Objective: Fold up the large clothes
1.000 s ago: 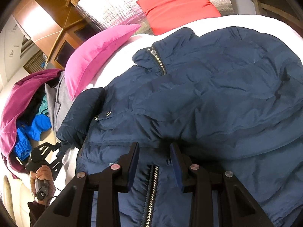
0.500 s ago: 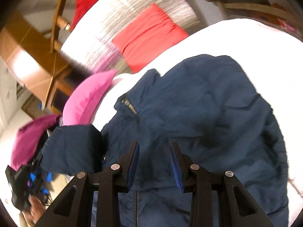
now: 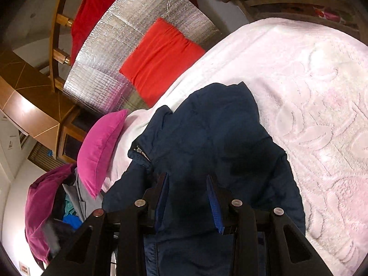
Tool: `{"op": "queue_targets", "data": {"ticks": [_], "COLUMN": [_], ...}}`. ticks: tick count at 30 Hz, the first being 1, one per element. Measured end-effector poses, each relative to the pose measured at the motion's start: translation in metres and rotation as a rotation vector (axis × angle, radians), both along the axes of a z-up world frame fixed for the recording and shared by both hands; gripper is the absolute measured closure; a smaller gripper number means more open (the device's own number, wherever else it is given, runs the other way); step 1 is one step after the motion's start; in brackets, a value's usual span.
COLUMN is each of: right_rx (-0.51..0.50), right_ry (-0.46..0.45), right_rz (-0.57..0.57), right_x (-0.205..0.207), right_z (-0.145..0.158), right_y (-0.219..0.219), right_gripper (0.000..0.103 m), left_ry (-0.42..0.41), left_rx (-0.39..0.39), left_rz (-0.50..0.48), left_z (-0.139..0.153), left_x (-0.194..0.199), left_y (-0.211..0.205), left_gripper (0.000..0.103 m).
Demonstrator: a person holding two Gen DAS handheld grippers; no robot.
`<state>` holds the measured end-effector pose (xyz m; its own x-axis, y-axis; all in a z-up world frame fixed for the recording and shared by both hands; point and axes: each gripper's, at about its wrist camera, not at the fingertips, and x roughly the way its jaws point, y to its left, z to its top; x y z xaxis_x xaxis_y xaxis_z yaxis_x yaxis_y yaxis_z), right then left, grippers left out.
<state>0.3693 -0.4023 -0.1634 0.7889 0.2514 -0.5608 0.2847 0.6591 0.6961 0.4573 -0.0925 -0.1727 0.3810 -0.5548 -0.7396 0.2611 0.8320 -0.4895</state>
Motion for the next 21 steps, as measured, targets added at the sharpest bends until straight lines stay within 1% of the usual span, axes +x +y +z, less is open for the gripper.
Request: {"op": "queue_targets", "data": {"ticks": [1, 2, 3, 4, 5, 6, 8, 9, 11, 13, 14, 15, 16, 17, 18, 19, 20, 21], "right_rx": [0.004, 0.006, 0.007, 0.009, 0.010, 0.009, 0.003, -0.006, -0.037, -0.090, -0.121, -0.159, -0.191, -0.223, -0.254, -0.291, -0.341, -0.406], "right_ry": [0.002, 0.003, 0.002, 0.002, 0.003, 0.003, -0.001, -0.004, -0.011, -0.020, -0.027, -0.034, -0.043, -0.055, -0.067, -0.078, -0.088, -0.096], "right_rz": [0.002, 0.005, 0.008, 0.014, 0.019, 0.022, 0.033, 0.042, 0.064, 0.101, 0.128, 0.169, 0.206, 0.242, 0.272, 0.302, 0.339, 0.381], "right_x": [0.001, 0.001, -0.001, 0.000, 0.000, 0.000, 0.000, 0.001, 0.001, 0.003, 0.004, 0.006, 0.007, 0.008, 0.008, 0.009, 0.010, 0.010], "right_z": [0.000, -0.001, 0.000, 0.000, 0.001, 0.001, 0.003, 0.004, 0.008, 0.013, 0.015, 0.018, 0.020, 0.021, 0.022, 0.023, 0.024, 0.025], "right_y": [-0.001, -0.002, -0.004, -0.003, -0.003, -0.002, 0.002, 0.005, 0.014, 0.028, 0.038, 0.051, 0.064, 0.076, 0.088, 0.101, 0.117, 0.136], "right_gripper": [0.066, 0.066, 0.066, 0.066, 0.062, 0.056, 0.053, 0.053, 0.053, 0.053, 0.050, 0.042, 0.037, 0.030, 0.027, 0.027, 0.025, 0.023], "left_ry": [0.020, 0.027, 0.031, 0.035, 0.036, 0.029, -0.009, -0.031, -0.069, -0.073, -0.056, -0.041, -0.033, -0.019, 0.000, 0.022, 0.055, 0.079], "left_rx": [0.003, -0.004, -0.019, -0.033, -0.036, -0.044, -0.058, -0.056, -0.047, -0.041, -0.037, -0.035, -0.033, -0.028, -0.028, -0.032, -0.037, -0.027], "left_rz": [-0.014, -0.030, -0.053, -0.077, -0.092, -0.113, -0.148, -0.145, -0.093, 0.023, 0.105, 0.191, 0.261, 0.343, 0.394, 0.436, 0.478, 0.500], "left_z": [0.000, 0.003, 0.007, 0.013, 0.018, 0.025, 0.041, 0.048, 0.057, 0.055, 0.050, 0.044, 0.038, 0.030, 0.025, 0.019, 0.012, 0.007], "left_x": [-0.004, -0.006, -0.012, -0.016, -0.019, -0.023, -0.030, -0.032, -0.030, -0.016, -0.010, -0.005, -0.002, 0.001, 0.004, 0.006, 0.010, 0.012], "left_y": [0.001, 0.000, 0.004, 0.009, 0.012, 0.018, 0.035, 0.045, 0.069, 0.097, 0.116, 0.133, 0.145, 0.158, 0.166, 0.172, 0.179, 0.180], "left_gripper": [0.084, 0.076, 0.060, 0.041, 0.033, 0.030, 0.030, 0.030, 0.029, 0.029, 0.029, 0.029, 0.029, 0.029, 0.029, 0.029, 0.029, 0.029]}}
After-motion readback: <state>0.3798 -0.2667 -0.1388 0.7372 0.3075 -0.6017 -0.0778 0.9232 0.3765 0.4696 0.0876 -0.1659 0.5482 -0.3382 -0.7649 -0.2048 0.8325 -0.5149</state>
